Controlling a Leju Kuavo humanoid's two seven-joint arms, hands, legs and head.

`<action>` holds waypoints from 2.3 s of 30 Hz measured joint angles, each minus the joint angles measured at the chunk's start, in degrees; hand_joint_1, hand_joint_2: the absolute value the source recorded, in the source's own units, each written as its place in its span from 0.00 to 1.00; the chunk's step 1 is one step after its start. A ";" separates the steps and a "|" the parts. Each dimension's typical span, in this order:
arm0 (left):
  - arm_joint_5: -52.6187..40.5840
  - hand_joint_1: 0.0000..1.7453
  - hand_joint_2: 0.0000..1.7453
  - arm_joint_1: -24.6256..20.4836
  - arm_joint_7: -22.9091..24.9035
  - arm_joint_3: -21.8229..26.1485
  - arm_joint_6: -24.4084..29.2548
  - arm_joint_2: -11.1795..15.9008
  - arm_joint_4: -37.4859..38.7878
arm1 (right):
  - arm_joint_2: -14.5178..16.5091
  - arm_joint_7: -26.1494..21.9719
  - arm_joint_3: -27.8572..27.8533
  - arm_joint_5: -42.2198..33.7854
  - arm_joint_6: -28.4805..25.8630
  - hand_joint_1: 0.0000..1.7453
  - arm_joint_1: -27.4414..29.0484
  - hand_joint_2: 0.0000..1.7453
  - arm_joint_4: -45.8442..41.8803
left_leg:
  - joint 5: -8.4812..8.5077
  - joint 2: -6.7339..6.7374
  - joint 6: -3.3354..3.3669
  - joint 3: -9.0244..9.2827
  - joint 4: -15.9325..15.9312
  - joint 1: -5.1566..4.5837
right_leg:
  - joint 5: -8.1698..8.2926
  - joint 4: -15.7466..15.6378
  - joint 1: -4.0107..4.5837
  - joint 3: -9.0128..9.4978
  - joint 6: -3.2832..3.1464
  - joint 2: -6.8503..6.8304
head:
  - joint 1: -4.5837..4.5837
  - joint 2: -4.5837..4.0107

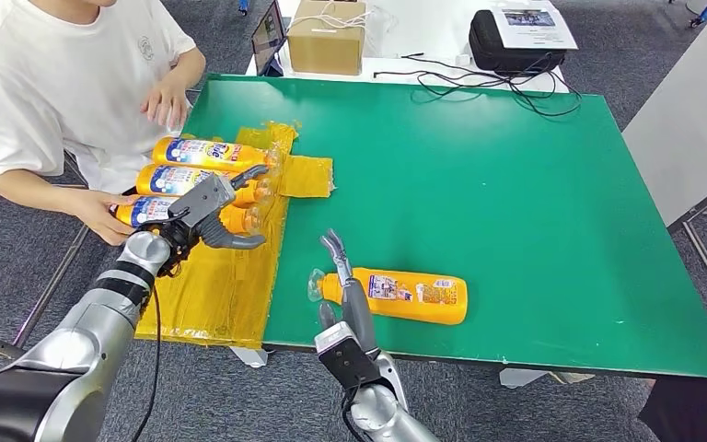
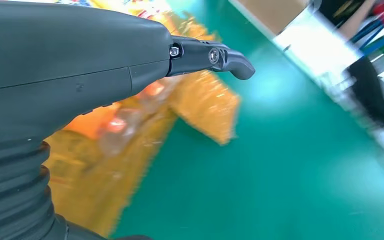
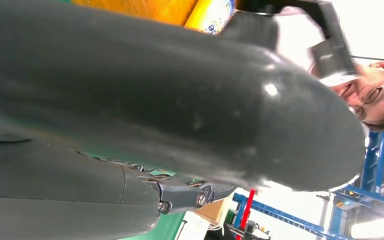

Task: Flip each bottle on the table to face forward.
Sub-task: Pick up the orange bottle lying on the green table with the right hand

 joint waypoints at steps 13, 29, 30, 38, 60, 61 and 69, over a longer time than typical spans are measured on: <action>36.56 0.00 1.00 27.91 0.63 4.46 8.87 -8.84 -36.42 | -1.10 7.79 -9.84 35.54 -10.91 0.00 1.97 1.00 -3.09 | -0.22 0.28 -0.01 0.02 -0.01 -0.17 | -0.09 -0.04 -0.14 -0.07 0.06 0.23 | -0.02 0.00; 33.81 0.00 1.00 47.21 -1.80 9.35 13.74 -18.42 -48.36 | -11.16 23.16 -22.38 50.59 -4.83 0.00 1.54 1.00 -1.99 | -0.21 -0.02 0.12 0.09 0.00 -0.18 | -0.15 -0.07 -0.15 0.13 0.16 0.08 | -0.02 0.00; 33.78 0.00 1.00 47.14 -1.84 9.29 14.01 -18.64 -48.37 | -11.56 23.04 -22.61 50.58 -4.83 0.00 1.38 1.00 -1.62 | -0.21 -0.01 0.12 0.10 0.00 -0.18 | -0.15 -0.07 -0.15 0.13 0.16 0.08 | -0.02 0.00; 33.75 0.00 1.00 47.07 -1.95 9.09 14.43 -19.31 -48.78 | -12.90 22.70 -23.14 50.64 -4.83 0.00 0.83 1.00 -0.26 | -0.24 -0.01 0.10 0.10 -0.01 -0.17 | -0.17 -0.06 -0.14 0.12 0.15 0.08 | -0.04 0.00; 35.04 0.00 1.00 46.64 0.57 6.45 17.97 -20.19 -49.26 | -14.33 31.98 -22.59 52.85 13.10 0.00 -7.35 1.00 13.11 | -0.27 0.35 0.12 0.64 -0.01 -0.17 | -0.10 -0.09 -0.15 0.56 0.14 0.20 | -0.04 0.00; 34.97 0.00 1.00 46.62 0.98 6.27 18.09 -20.19 -49.26 | -14.33 32.97 -22.29 52.99 14.18 0.00 -8.46 1.00 14.46 | -0.29 0.39 0.11 0.74 -0.01 -0.17 | -0.10 -0.10 -0.15 0.63 0.13 0.24 | -0.04 0.00; 34.51 0.00 1.00 47.35 1.62 5.75 17.63 -20.16 -50.58 | -14.89 36.08 -19.26 53.99 18.60 0.00 -13.03 1.00 19.52 | -0.32 0.42 0.09 1.12 -0.02 -0.14 | -0.09 -0.11 -0.13 0.91 0.05 0.27 | -0.03 0.00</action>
